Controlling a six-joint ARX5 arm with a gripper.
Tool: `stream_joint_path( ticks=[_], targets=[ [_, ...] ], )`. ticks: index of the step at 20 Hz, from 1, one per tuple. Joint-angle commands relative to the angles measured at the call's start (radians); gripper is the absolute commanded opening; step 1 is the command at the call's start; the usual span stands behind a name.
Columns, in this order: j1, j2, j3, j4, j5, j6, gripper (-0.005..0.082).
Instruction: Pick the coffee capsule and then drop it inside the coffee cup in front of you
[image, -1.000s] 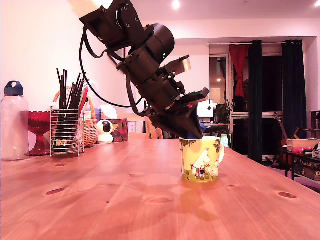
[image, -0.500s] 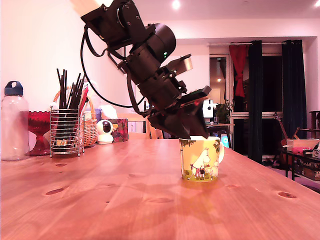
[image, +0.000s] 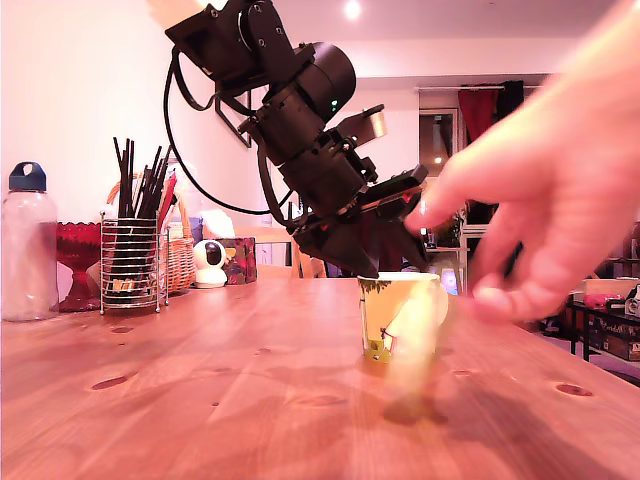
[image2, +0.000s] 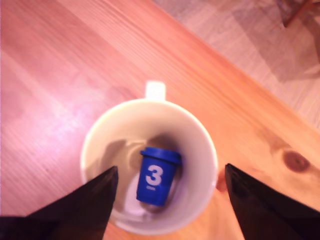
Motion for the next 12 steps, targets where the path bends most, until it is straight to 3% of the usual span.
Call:
stream_joint_path(
  ticks=[1, 12],
  targets=[
    [0.002, 0.008, 0.009, 0.022, -0.001, -0.005, 0.0621],
    [0.002, 0.006, 0.009, 0.0, -0.002, -0.042, 0.0618]
  ],
)
